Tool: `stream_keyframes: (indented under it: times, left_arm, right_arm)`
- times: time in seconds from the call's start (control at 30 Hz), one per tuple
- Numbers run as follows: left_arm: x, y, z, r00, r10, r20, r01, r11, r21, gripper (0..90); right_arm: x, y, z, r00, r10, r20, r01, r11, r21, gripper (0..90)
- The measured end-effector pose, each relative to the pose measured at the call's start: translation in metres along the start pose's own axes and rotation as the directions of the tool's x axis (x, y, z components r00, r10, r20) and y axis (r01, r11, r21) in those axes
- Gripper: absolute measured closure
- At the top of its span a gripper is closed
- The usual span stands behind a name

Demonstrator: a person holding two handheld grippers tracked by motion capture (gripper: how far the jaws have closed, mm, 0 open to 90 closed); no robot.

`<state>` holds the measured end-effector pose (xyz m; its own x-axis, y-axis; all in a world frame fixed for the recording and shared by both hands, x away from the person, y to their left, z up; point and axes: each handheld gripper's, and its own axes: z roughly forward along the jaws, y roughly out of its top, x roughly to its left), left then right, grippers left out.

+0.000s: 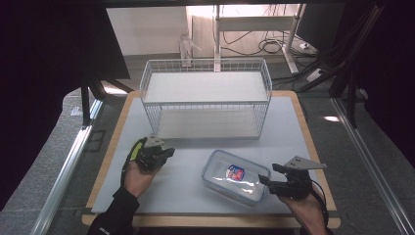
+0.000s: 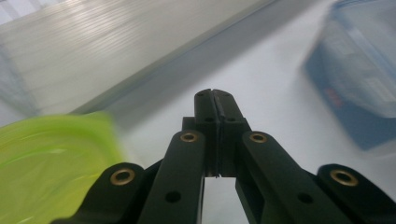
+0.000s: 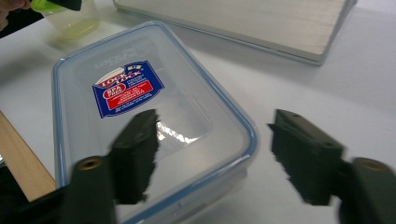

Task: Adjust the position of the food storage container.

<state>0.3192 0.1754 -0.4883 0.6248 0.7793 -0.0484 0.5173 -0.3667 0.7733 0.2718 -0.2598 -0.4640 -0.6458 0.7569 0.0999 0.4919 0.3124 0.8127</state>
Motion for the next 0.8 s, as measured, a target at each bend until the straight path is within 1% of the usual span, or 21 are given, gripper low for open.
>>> stream_keyframes:
  times: [0.07,0.1,0.13,0.17,0.23,0.27,0.3,0.33,0.37,0.4,0.47,0.5,0.53,0.57,0.6,0.63,0.67,0.7,0.73,0.77,0.8]
  left_arm:
    - [-0.011,0.0,0.001,0.9991,0.02,0.038,-0.02,0.9996,-0.02,89.4]
    - [-0.016,0.001,0.003,0.998,0.029,0.056,-0.028,0.9993,-0.026,88.6]
    - [-0.016,0.001,0.003,0.998,0.029,0.056,-0.028,0.9993,-0.026,88.4]
    - [-0.026,0.002,0.008,0.9937,0.053,0.099,-0.05,0.9983,-0.031,88.4]
    - [-0.035,0.004,0.016,0.9894,0.06,0.132,-0.057,0.9981,-0.023,88.5]
    - [-0.039,0.004,0.021,0.9862,0.061,0.154,-0.059,0.9981,-0.02,88.6]
    - [-0.039,0.004,0.021,0.9862,0.061,0.154,-0.059,0.9981,-0.02,88.7]
    - [-0.042,0.005,0.026,0.983,0.055,0.175,-0.054,0.9985,-0.013,88.7]
    - [-0.048,0.007,0.036,0.9792,0.057,0.195,-0.058,0.9983,0.0,88.9]
    - [-0.05,0.007,0.041,0.9781,0.055,0.201,-0.058,0.9983,0.009,88.9]
    - [-0.053,0.007,0.05,0.9757,0.045,0.215,-0.05,0.9986,0.018,89.2]
    - [-0.053,0.007,0.05,0.9757,0.045,0.215,-0.05,0.9986,0.018,89.3]
    - [-0.056,0.007,0.056,0.9727,0.041,0.228,-0.049,0.9983,0.03,89.3]
    - [-0.058,0.006,0.057,0.9729,0.047,0.226,-0.056,0.9979,0.032,89.3]
    - [-0.06,0.006,0.057,0.9745,0.055,0.218,-0.065,0.997,0.04,89.7]
    - [-0.06,0.006,0.057,0.9745,0.055,0.218,-0.065,0.997,0.04,89.7]
    - [-0.061,0.005,0.056,0.9751,0.062,0.213,-0.073,0.9963,0.045,89.7]
    - [-0.06,0.004,0.055,0.9743,0.047,0.22,-0.06,0.9969,0.051,89.7]
    - [-0.06,0.003,0.054,0.9752,0.04,0.218,-0.053,0.9971,0.055,89.7]
    - [-0.059,0.002,0.053,0.9763,0.04,0.213,-0.054,0.9968,0.059,89.7]
    - [-0.058,0.001,0.051,0.9771,0.044,0.208,-0.058,0.9964,0.062,89.7]
  right_arm:
    - [0.001,-0.001,-0.006,1.0,0.003,-0.007,-0.003,0.9999,0.015,49.4]
    - [0.002,-0.002,-0.008,1.0,0.006,0.004,-0.006,0.9996,0.026,54.4]
    - [0.002,-0.003,-0.011,0.9997,0.011,0.021,-0.012,0.9992,0.038,62.3]
    - [0.002,-0.005,-0.014,0.9997,0.013,0.02,-0.014,0.9988,0.048,70.2]
    - [0.003,-0.01,-0.018,0.9986,0.023,0.048,-0.026,0.9978,0.061,84.0]
    - [0.003,-0.013,-0.02,0.9983,0.021,0.055,-0.025,0.997,0.073,88.5]
    - [0.004,-0.015,-0.021,0.9975,0.028,0.065,-0.033,0.996,0.083,89.9]
    - [0.004,-0.015,-0.021,0.9975,0.028,0.065,-0.033,0.996,0.083,89.9]
    - [0.003,-0.02,-0.021,0.9959,0.049,0.076,-0.058,0.991,0.121,90.0]
    - [0.002,-0.023,-0.02,0.9955,0.059,0.074,-0.069,0.9882,0.137,90.0]
    - [0.002,-0.028,-0.016,0.9944,0.077,0.072,-0.088,0.9813,0.171,90.0]
    - [0.002,-0.03,-0.012,0.994,0.085,0.068,-0.097,0.9764,0.193,90.0]
    - [0.001,-0.031,-0.009,0.9937,0.093,0.063,-0.104,0.9719,0.211,90.0]
    - [0.001,-0.032,-0.006,0.9931,0.105,0.051,-0.114,0.9683,0.222,90.0]
    - [0.0,-0.032,-0.004,0.9927,0.117,0.028,-0.12,0.9674,0.223,89.9]
    - [0.0,-0.031,-0.002,0.992,0.126,0.012,-0.126,0.9671,0.221,89.8]
    - [0.001,-0.029,0.0,0.9921,0.124,0.016,-0.125,0.9672,0.221,89.9]
    - [0.002,-0.027,0.003,0.9934,0.11,0.032,-0.114,0.9662,0.231,89.9]
    - [0.001,-0.026,0.006,0.9938,0.105,0.036,-0.11,0.9656,0.235,89.9]
    - [-0.001,-0.025,0.008,0.9938,0.105,0.035,-0.11,0.9663,0.233,89.9]
    - [-0.004,-0.023,0.012,0.9929,0.115,0.027,-0.119,0.9658,0.23,90.0]
